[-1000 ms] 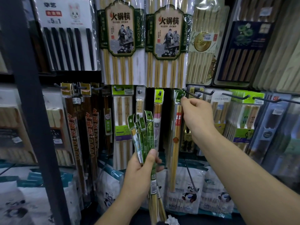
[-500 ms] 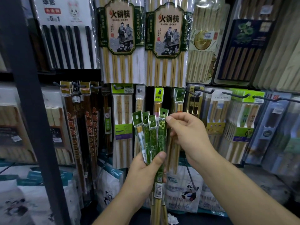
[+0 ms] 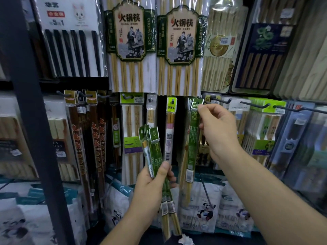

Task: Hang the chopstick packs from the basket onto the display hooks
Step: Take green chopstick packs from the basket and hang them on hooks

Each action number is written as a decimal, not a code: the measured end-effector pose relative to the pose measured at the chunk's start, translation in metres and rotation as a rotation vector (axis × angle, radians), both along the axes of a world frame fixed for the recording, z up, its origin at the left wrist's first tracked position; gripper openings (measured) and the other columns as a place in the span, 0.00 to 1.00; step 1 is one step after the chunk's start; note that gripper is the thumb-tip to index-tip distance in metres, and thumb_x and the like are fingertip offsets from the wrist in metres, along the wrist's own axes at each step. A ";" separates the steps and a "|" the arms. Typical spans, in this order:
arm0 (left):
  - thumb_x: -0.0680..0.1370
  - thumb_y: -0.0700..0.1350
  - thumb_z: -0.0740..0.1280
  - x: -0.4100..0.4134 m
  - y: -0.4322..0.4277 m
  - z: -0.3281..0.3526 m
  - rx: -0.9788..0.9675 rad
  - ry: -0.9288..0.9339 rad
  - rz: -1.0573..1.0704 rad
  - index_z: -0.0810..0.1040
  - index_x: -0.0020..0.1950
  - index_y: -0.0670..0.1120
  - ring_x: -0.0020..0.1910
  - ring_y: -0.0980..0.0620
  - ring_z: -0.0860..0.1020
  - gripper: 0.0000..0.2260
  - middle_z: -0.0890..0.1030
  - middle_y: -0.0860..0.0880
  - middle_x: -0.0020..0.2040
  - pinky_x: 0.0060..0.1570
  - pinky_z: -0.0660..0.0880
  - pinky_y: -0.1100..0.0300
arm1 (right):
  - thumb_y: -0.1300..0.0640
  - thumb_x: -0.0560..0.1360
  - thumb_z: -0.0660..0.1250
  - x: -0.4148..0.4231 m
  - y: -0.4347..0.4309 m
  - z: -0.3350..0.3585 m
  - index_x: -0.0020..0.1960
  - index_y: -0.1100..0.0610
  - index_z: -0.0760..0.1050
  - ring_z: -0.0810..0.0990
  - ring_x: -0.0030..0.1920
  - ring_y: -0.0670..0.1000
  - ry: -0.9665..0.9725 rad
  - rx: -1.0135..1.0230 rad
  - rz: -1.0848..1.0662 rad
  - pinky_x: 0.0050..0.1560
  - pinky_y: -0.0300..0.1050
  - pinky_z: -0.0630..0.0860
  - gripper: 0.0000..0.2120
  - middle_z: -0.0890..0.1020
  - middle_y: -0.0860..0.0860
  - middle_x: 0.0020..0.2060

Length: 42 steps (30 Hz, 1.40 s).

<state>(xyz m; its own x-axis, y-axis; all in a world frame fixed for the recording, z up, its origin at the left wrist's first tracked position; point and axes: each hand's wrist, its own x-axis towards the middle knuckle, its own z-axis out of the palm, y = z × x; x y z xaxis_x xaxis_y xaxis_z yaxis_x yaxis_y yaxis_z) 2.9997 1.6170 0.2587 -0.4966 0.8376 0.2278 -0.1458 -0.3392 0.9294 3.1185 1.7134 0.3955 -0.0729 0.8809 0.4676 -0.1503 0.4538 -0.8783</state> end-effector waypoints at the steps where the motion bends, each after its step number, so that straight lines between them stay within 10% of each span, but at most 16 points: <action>1: 0.71 0.62 0.72 0.000 0.000 -0.001 0.004 0.011 -0.012 0.81 0.50 0.42 0.38 0.46 0.82 0.23 0.83 0.46 0.39 0.41 0.82 0.54 | 0.53 0.81 0.68 -0.001 0.003 0.000 0.41 0.53 0.80 0.70 0.27 0.42 -0.009 0.012 -0.014 0.28 0.33 0.71 0.10 0.72 0.42 0.25; 13: 0.78 0.55 0.66 0.003 -0.005 0.008 0.093 0.107 -0.143 0.72 0.60 0.45 0.31 0.50 0.77 0.18 0.83 0.45 0.40 0.31 0.76 0.58 | 0.53 0.79 0.70 -0.010 0.021 -0.011 0.38 0.65 0.76 0.68 0.29 0.45 0.005 -0.007 -0.112 0.44 0.37 0.73 0.17 0.70 0.47 0.26; 25: 0.81 0.48 0.68 0.033 0.013 0.037 0.156 0.093 -0.152 0.81 0.58 0.49 0.39 0.48 0.83 0.08 0.86 0.42 0.46 0.35 0.80 0.56 | 0.52 0.80 0.69 0.025 -0.027 -0.028 0.41 0.56 0.82 0.73 0.32 0.54 -0.090 0.004 0.239 0.27 0.42 0.73 0.11 0.74 0.56 0.33; 31: 0.73 0.59 0.70 0.041 0.024 0.042 0.128 0.074 -0.093 0.84 0.54 0.56 0.51 0.52 0.86 0.13 0.88 0.53 0.51 0.51 0.83 0.51 | 0.53 0.81 0.68 0.035 -0.003 -0.005 0.40 0.52 0.82 0.74 0.30 0.42 -0.072 0.052 -0.012 0.31 0.37 0.72 0.12 0.77 0.44 0.27; 42: 0.81 0.53 0.68 0.036 0.025 0.039 0.085 0.085 -0.129 0.81 0.54 0.54 0.29 0.54 0.73 0.06 0.76 0.51 0.33 0.29 0.73 0.61 | 0.56 0.82 0.66 0.035 0.024 0.010 0.39 0.61 0.77 0.66 0.25 0.45 -0.103 0.042 -0.101 0.26 0.29 0.67 0.15 0.69 0.45 0.23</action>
<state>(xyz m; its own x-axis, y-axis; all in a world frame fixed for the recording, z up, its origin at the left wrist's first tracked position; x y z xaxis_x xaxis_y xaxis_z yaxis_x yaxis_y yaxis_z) 3.0361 1.6420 0.2982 -0.3620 0.8689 0.3375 -0.1150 -0.4010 0.9089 3.1538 1.7369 0.4059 -0.0347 0.8658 0.4992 -0.0126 0.4991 -0.8665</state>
